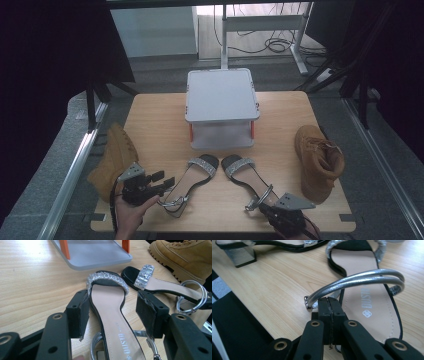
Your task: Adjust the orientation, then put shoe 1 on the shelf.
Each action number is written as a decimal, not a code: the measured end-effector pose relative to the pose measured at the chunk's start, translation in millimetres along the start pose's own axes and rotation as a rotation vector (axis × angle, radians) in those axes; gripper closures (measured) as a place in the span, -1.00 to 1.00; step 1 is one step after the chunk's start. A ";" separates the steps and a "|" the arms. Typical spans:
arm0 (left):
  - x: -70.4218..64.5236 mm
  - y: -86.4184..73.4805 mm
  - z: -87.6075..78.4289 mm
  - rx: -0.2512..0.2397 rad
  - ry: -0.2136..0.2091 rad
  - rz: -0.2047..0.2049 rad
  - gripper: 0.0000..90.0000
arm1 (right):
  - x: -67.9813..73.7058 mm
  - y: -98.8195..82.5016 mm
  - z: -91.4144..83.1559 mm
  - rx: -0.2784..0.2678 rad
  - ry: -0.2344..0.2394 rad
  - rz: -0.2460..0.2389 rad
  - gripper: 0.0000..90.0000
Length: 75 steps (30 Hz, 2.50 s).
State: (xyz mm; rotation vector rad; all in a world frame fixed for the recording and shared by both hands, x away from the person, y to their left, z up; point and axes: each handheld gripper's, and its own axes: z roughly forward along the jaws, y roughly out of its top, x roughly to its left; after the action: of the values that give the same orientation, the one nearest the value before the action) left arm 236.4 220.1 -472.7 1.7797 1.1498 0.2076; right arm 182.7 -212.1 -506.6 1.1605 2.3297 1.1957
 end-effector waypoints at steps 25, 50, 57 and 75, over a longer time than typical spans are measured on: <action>-1.8 3.2 -6.2 -0.009 0.001 -0.002 -0.02 | -29.2 -22.9 -43.5 -0.150 0.017 0.071 0.99; -20.7 11.8 13.6 0.069 0.049 0.071 -0.14 | -42.9 46.9 -6.7 -0.116 -0.021 0.020 0.27; -30.2 22.3 16.2 0.100 0.062 0.108 -0.17 | -46.5 61.0 5.4 -0.117 -0.004 0.037 0.14; -41.2 20.8 61.5 0.378 0.152 0.175 -0.26 | -45.2 45.9 5.8 -0.086 -0.024 0.039 0.02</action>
State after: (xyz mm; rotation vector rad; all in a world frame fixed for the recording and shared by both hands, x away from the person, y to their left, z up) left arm 262.7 147.9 -474.2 2.2340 1.1981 0.2449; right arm 239.2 -227.9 -479.4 1.1883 2.2249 1.2755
